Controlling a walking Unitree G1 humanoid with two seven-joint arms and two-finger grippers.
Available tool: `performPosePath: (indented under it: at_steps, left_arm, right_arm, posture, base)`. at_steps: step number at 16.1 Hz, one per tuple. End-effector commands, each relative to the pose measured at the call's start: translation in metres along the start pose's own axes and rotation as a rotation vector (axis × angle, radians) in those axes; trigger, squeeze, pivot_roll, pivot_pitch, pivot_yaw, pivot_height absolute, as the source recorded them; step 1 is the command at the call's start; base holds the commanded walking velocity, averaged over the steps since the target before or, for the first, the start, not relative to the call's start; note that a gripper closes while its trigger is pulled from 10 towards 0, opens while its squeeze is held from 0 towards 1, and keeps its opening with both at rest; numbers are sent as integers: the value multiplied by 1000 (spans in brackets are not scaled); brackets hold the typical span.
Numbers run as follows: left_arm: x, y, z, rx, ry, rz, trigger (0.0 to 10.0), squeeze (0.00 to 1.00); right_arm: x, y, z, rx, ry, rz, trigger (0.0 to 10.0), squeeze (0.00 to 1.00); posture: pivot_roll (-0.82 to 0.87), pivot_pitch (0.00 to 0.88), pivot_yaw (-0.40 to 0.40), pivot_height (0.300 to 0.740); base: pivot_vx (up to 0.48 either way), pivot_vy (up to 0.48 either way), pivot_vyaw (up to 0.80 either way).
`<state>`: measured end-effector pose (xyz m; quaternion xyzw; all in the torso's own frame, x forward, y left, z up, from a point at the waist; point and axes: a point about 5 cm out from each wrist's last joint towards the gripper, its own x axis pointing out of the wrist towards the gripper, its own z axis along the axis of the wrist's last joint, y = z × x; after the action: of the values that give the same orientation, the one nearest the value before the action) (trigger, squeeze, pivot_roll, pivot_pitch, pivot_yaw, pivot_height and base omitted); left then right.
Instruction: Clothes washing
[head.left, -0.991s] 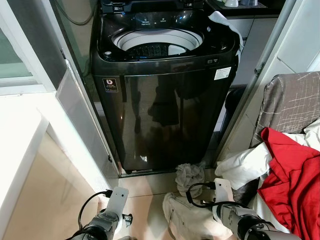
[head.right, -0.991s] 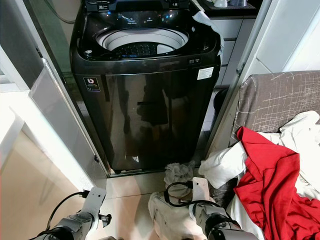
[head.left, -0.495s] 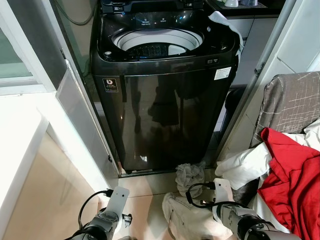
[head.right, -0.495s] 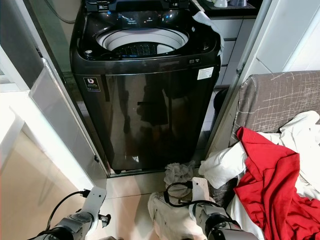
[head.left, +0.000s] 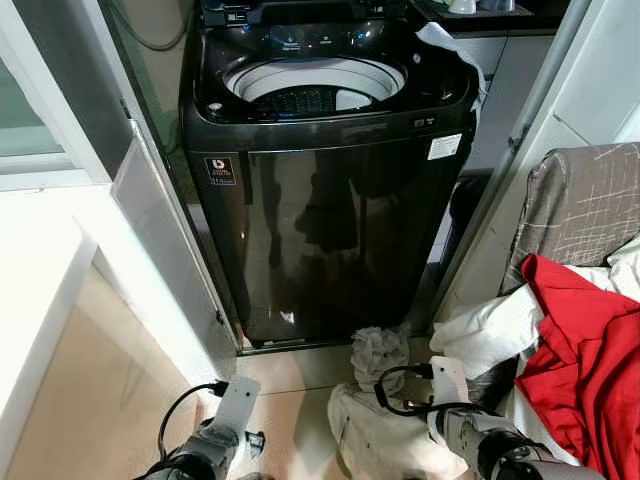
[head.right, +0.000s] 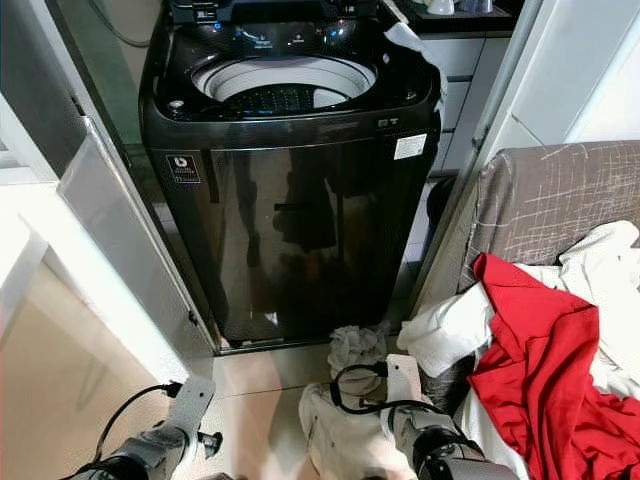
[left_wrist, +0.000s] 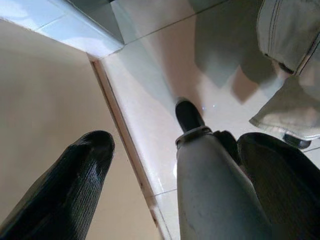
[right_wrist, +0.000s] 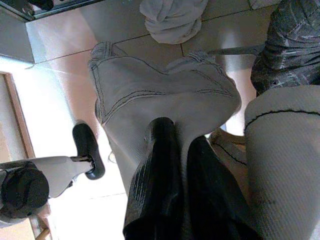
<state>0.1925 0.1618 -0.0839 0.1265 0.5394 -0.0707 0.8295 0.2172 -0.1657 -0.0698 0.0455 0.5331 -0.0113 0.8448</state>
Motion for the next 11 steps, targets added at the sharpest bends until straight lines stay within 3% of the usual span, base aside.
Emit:
performPosePath:
  at_steps: [1, 11]
  left_arm:
    - [0, 1, -6, 21, 19, 13, 10000, 0]
    - [0, -1, -6, -3, 17, 4, 10000, 0]
  right_arm:
    - [-1, 0, 6, -7, -31, -1, 10000, 0]
    - [-1, -3, 7, -7, -30, -6, 10000, 0]
  posture:
    - [-233, 0, 43, 740]
    - [-222, 0, 33, 740]
  base:
    - [0, 0, 0]
    - [0, 0, 0]
